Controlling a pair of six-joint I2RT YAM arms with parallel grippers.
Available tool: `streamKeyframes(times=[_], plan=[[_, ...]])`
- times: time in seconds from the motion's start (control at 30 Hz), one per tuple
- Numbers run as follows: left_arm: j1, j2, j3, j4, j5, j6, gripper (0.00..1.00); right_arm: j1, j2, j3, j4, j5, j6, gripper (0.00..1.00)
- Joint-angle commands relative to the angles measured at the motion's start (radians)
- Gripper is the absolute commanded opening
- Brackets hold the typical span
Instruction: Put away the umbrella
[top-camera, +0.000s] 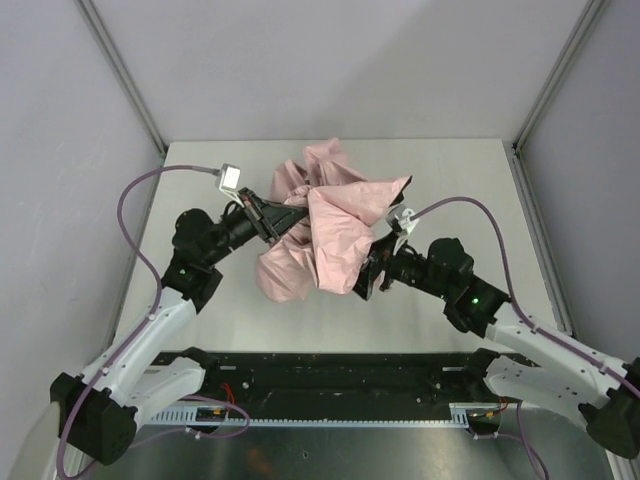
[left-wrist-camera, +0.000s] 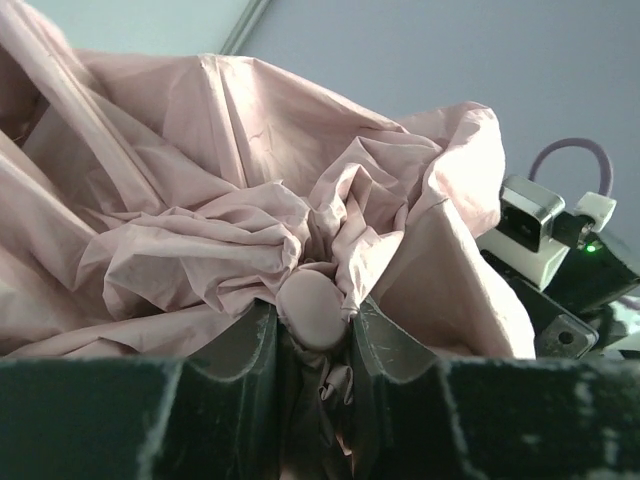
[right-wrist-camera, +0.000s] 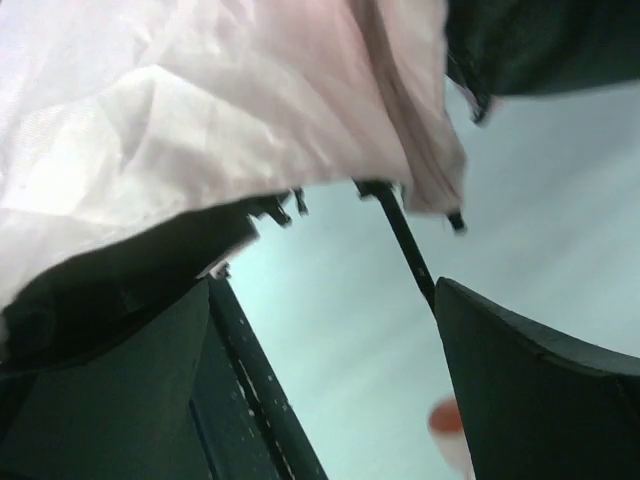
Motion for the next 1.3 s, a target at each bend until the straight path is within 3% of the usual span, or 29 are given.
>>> streamKeyframes(times=[0.0,0.2,0.4,0.5,0.63,0.77,0.8,0.9,1.0,1.03,1.2,1.27], plan=[[0.011,-0.055,0.008,0.164,-0.037,0.088,0.00,0.042,-0.096,0.108,-0.446,0.219,-0.036,0.96],[0.023,-0.072,0.010,0.152,-0.152,0.116,0.00,0.238,-0.157,0.215,-0.565,0.391,0.093,0.86],[0.024,-0.085,0.012,0.197,-0.194,0.115,0.00,0.379,-0.125,0.207,-0.315,0.471,0.220,0.87],[0.024,-0.094,0.014,0.205,-0.192,0.107,0.00,0.387,-0.070,0.238,-0.243,0.550,0.237,0.86],[0.024,-0.105,0.014,0.215,-0.184,0.107,0.00,0.372,-0.015,0.278,-0.241,0.659,0.312,0.73],[0.024,-0.105,0.012,0.242,-0.167,0.098,0.00,0.369,0.029,0.280,-0.141,0.667,0.243,0.64],[0.024,-0.104,0.010,0.249,-0.161,0.094,0.00,0.370,0.042,0.280,-0.106,0.646,0.207,0.60],[0.023,-0.102,0.002,0.268,-0.157,0.087,0.00,0.385,0.084,0.281,-0.016,0.541,0.150,0.31],[0.024,-0.091,0.006,0.287,-0.161,0.076,0.00,0.438,0.148,0.280,0.058,0.473,0.165,0.08],[0.024,-0.085,0.008,0.298,-0.160,0.069,0.00,0.454,0.175,0.279,0.088,0.456,0.183,0.04],[0.023,-0.078,0.008,0.343,-0.113,0.017,0.00,0.476,0.289,0.277,0.169,0.441,0.242,0.01],[0.023,-0.091,-0.006,0.352,-0.093,0.008,0.00,0.455,0.300,0.277,0.133,0.424,0.230,0.17]])
